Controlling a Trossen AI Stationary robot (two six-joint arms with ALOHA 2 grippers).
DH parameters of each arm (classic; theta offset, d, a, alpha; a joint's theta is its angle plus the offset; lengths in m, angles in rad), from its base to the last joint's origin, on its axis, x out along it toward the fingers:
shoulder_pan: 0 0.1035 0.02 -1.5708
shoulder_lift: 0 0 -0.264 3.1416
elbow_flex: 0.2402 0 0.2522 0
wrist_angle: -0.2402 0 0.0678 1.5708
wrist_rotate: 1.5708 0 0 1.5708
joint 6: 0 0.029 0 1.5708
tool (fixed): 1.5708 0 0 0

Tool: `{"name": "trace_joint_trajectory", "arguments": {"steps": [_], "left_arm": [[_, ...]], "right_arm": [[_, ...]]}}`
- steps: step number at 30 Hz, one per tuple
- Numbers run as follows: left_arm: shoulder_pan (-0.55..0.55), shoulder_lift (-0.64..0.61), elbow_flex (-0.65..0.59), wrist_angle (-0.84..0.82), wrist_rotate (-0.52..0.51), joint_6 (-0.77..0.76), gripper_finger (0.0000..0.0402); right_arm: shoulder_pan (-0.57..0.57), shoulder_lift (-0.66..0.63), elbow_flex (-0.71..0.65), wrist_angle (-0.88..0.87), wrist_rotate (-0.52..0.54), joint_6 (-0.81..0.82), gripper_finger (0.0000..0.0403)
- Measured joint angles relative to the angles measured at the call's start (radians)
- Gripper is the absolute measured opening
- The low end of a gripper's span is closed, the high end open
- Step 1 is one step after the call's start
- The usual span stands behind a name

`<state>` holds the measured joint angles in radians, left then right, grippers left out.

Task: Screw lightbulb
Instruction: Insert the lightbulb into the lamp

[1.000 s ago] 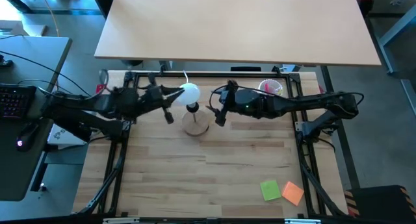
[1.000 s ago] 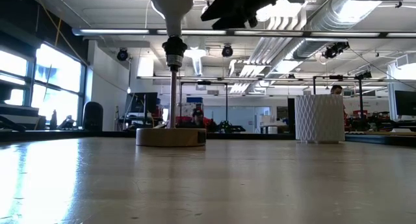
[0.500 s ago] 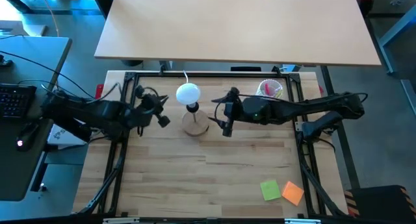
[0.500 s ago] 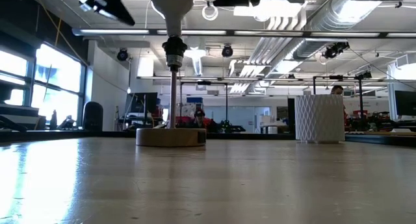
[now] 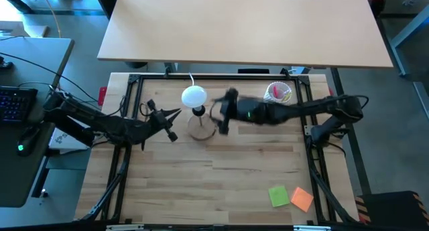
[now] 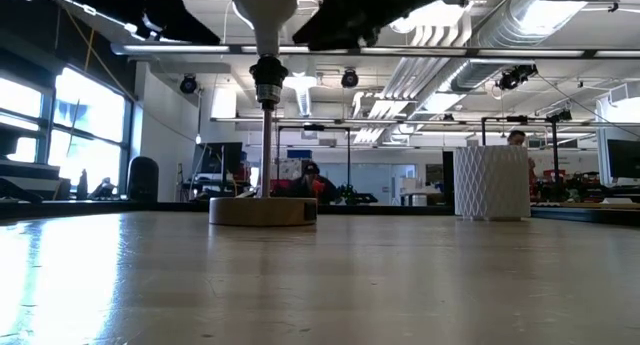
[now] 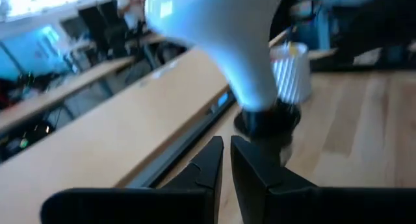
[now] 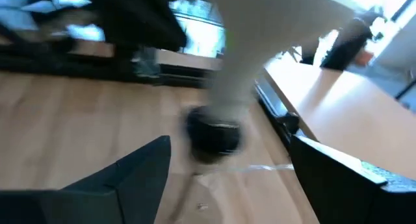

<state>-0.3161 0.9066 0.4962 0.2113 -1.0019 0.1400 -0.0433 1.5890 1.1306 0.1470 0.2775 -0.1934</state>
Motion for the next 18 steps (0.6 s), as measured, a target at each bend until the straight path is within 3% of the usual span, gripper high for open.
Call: {"name": "trace_joint_trajectory", "arguments": {"steps": [5, 11, 18], "left_arm": [[0.008, 0.003, -0.007, 0.162, 0.055, 0.128, 0.0026], [0.034, 0.006, -0.007, 0.211, 0.073, 0.166, 0.0026], [0.054, 0.006, -0.007, 0.213, 0.111, 0.142, 0.0026]], "right_arm": [[-0.122, 0.029, 0.000, 0.148, -0.356, 0.095, 0.0311], [-0.139, 0.114, -0.001, 0.256, -0.444, 0.117, 0.0311], [-0.154, 0.165, 0.001, 0.390, -0.454, 0.206, 0.0311]]}}
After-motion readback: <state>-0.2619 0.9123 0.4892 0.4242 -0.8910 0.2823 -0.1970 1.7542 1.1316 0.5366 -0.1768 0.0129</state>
